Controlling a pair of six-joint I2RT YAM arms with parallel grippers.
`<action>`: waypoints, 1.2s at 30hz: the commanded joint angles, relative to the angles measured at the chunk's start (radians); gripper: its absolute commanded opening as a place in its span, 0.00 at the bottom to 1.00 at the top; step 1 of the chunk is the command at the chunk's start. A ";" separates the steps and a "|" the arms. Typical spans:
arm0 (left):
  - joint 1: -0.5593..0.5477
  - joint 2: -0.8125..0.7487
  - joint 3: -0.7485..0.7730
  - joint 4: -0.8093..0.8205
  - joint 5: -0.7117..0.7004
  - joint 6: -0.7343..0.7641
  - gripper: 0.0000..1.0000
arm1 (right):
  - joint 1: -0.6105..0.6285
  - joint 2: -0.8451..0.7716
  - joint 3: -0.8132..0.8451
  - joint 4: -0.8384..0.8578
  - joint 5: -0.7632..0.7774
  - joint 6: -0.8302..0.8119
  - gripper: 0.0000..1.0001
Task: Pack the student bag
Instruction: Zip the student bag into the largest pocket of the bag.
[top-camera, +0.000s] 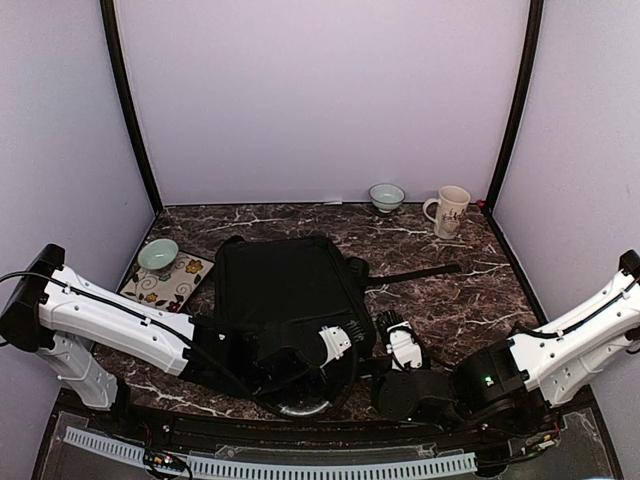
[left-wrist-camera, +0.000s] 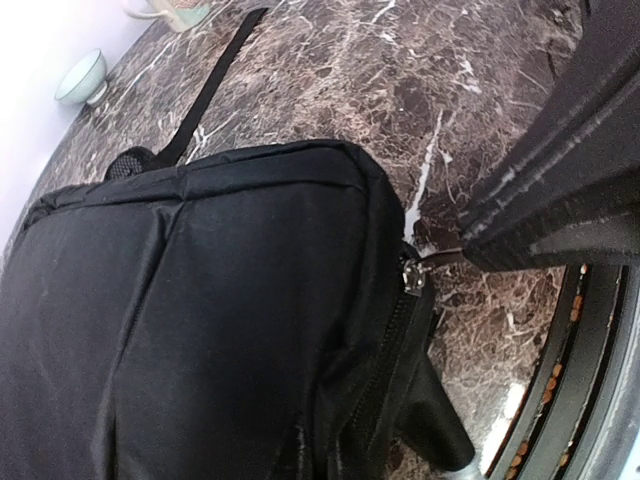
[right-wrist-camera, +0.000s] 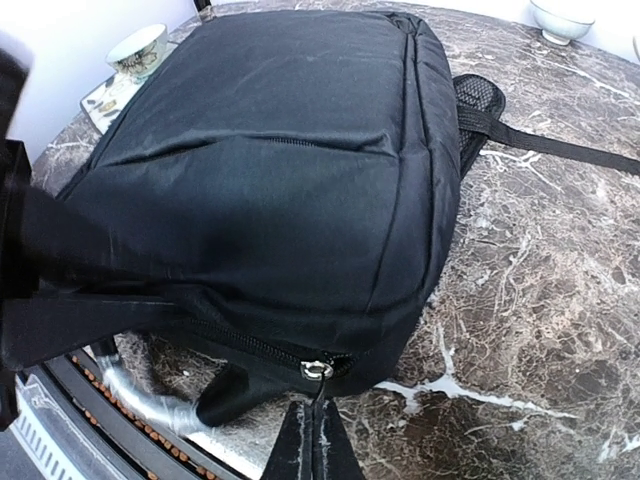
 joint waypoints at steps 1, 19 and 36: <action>0.006 -0.018 0.021 -0.024 -0.047 0.003 0.00 | 0.014 -0.024 -0.019 0.007 0.084 0.061 0.00; 0.005 -0.282 -0.076 -0.184 0.068 -0.116 0.00 | -0.167 0.046 -0.089 0.051 0.101 0.118 0.00; 0.002 -0.404 -0.154 -0.185 0.071 -0.131 0.09 | -0.340 0.078 -0.158 0.353 -0.098 -0.075 0.00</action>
